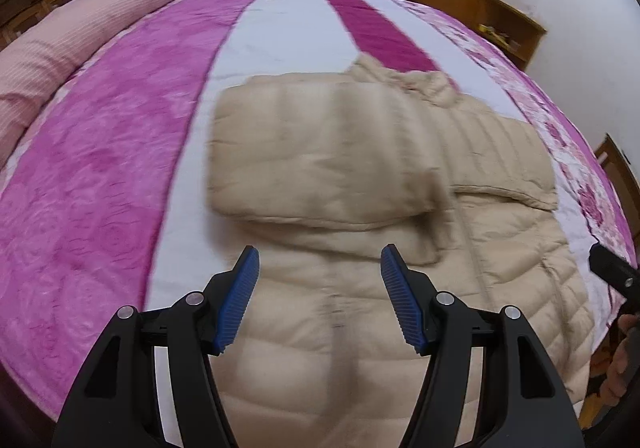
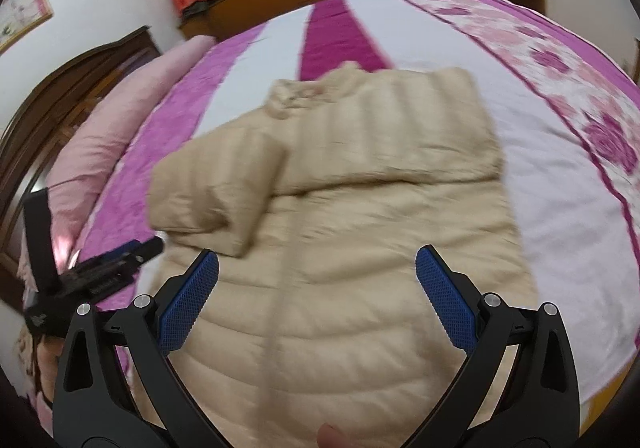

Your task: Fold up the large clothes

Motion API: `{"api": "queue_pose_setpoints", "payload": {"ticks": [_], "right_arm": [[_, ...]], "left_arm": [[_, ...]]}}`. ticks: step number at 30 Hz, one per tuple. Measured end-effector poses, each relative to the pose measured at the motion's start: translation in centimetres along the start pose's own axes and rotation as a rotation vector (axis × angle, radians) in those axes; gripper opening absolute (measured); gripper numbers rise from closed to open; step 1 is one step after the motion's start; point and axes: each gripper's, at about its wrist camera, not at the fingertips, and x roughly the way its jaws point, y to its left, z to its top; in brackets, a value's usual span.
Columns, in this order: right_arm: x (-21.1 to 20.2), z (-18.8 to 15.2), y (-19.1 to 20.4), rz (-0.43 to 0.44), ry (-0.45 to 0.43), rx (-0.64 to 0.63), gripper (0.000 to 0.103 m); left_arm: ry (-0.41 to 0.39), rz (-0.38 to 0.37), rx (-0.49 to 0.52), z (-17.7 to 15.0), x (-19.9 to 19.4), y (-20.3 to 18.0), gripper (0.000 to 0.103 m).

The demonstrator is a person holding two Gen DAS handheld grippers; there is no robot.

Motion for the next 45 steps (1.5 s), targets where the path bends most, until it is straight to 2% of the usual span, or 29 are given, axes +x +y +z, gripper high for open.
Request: {"api": "queue_pose_setpoints", "payload": {"ticks": [8,16,22,28,33,37,39,42,45], "right_arm": [[4.0,1.3,6.2,0.082,0.052,-0.060,0.098],[8.8,2.0,12.2,0.113,0.102,-0.114,0.098],[13.7,2.2,15.6,0.092,0.141,-0.149,0.098],[17.7,1.7,17.0,0.052,0.172,-0.166,0.097],[19.9,0.7,17.1,0.011,0.196,-0.249,0.076],[19.9,0.8,16.7,0.027,0.202,-0.253,0.060],[19.7,1.0,16.5,0.032,0.204,-0.254,0.038],[18.9,1.0,16.4,0.038,0.194,-0.258,0.017],[18.0,1.0,16.4,0.046,0.172,-0.285,0.011]], "left_arm": [[0.019,0.055,-0.037,-0.2,0.2,4.9,0.063],[0.027,0.080,-0.103,-0.6,0.9,8.9,0.063],[0.047,0.075,-0.115,-1.4,1.8,10.5,0.063],[0.064,0.070,-0.145,-2.8,2.3,11.8,0.063],[0.059,0.072,-0.167,-3.2,2.2,12.4,0.063],[0.057,0.072,-0.178,-3.1,2.3,12.4,0.063],[0.058,0.069,-0.185,-3.0,2.3,12.3,0.063],[0.048,0.062,-0.187,-2.9,2.1,11.9,0.063],[0.037,0.055,-0.184,-2.7,1.8,11.5,0.063]]}}
